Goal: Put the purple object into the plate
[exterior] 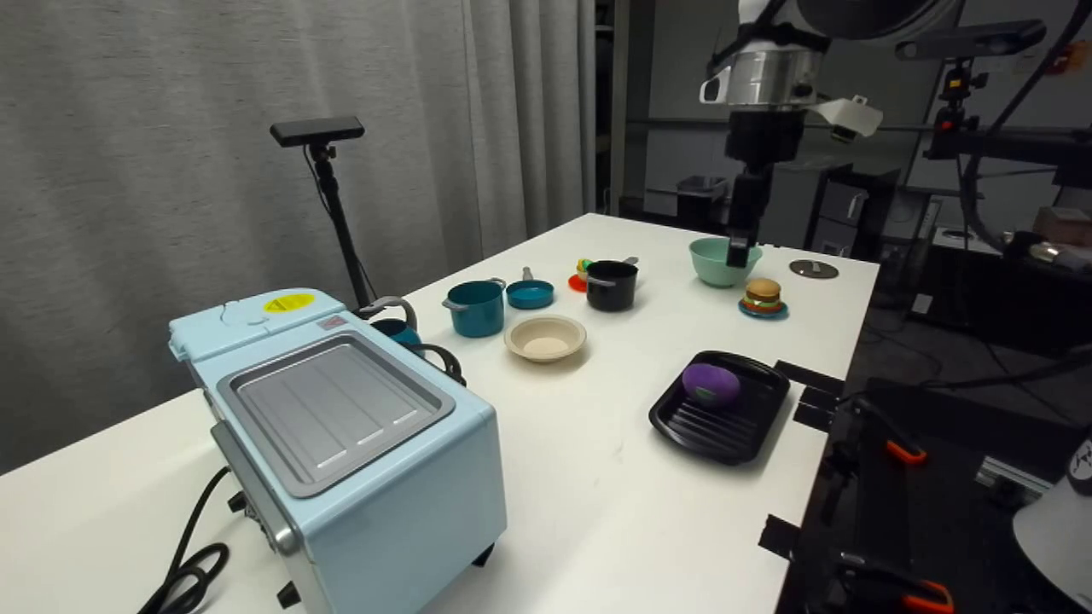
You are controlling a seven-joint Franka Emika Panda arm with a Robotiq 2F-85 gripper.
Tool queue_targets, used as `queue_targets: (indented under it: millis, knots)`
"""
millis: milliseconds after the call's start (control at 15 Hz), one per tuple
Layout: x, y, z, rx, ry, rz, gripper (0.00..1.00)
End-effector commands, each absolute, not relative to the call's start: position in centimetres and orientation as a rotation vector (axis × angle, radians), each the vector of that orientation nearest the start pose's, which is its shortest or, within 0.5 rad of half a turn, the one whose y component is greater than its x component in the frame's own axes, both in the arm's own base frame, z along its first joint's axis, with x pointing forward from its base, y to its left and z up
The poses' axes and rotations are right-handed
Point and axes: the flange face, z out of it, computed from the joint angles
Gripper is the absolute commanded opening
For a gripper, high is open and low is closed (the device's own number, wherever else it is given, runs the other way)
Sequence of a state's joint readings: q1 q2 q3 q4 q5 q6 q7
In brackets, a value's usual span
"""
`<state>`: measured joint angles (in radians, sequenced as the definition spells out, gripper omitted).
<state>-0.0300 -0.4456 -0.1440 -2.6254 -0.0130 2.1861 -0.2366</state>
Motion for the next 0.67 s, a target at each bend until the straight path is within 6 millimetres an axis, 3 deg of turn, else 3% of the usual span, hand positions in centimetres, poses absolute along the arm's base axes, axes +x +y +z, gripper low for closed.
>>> queue_targets:
  millis: [0,333,400,467,600]
  knots:
    - [37.9,-8.4,35.0,-3.141,-0.168,-0.027,1.00]
    - [36.9,-9.4,28.9,-3.203,-0.207,0.013,1.00]
    - [37.7,-9.8,28.2,-3.223,-0.198,0.020,1.00]
    - [37.2,-9.0,29.8,-3.191,-0.189,0.019,1.00]
    - [37.4,-9.4,28.4,-3.202,-0.196,0.033,1.00]
